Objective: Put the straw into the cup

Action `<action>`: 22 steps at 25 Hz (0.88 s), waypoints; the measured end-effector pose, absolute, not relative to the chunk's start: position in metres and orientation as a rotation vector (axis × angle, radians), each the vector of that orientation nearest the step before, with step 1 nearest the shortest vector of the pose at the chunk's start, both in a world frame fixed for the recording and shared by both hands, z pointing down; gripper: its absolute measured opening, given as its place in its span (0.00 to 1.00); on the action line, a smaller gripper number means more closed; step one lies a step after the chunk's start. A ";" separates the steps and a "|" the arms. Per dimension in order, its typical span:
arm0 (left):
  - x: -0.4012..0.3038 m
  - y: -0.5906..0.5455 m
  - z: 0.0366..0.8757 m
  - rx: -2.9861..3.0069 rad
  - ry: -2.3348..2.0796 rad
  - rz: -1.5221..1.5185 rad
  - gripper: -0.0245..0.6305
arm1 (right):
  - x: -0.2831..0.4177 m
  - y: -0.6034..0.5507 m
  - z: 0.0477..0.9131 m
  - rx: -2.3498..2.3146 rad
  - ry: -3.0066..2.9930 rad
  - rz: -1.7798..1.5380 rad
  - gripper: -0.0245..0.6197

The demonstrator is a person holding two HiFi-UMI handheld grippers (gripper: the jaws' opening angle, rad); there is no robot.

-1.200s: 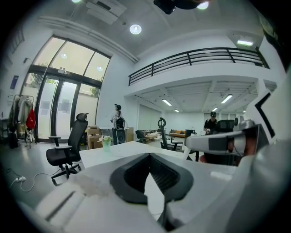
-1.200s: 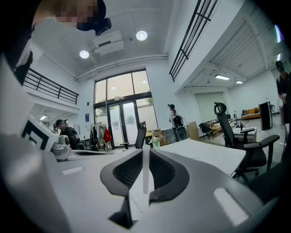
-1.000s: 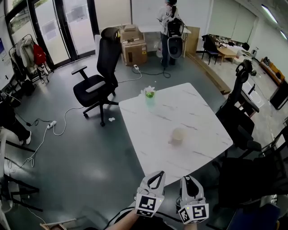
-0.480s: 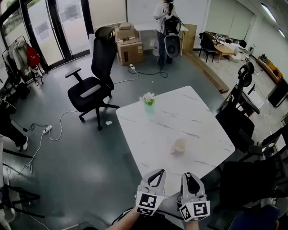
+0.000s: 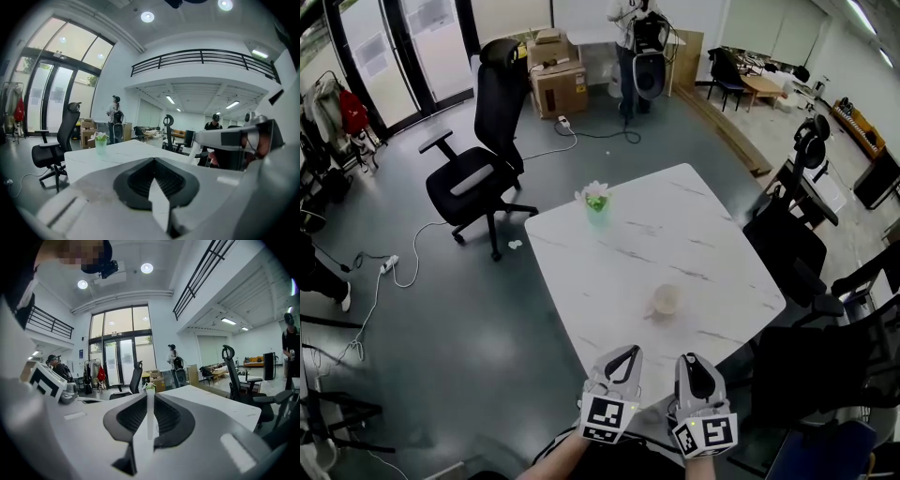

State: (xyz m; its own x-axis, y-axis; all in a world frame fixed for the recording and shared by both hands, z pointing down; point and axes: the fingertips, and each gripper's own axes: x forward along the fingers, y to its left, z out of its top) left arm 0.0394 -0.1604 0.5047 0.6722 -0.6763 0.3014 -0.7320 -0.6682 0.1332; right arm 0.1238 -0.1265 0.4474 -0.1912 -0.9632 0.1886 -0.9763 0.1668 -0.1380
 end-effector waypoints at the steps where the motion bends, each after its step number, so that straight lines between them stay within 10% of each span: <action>1: 0.041 -0.163 0.507 2.634 -1.138 0.334 0.04 | 0.126 -0.129 0.450 1.955 -2.355 0.360 0.11; 22: 0.053 -0.189 0.541 2.521 -1.210 0.467 0.04 | 0.161 -0.222 0.476 1.854 -2.415 0.408 0.11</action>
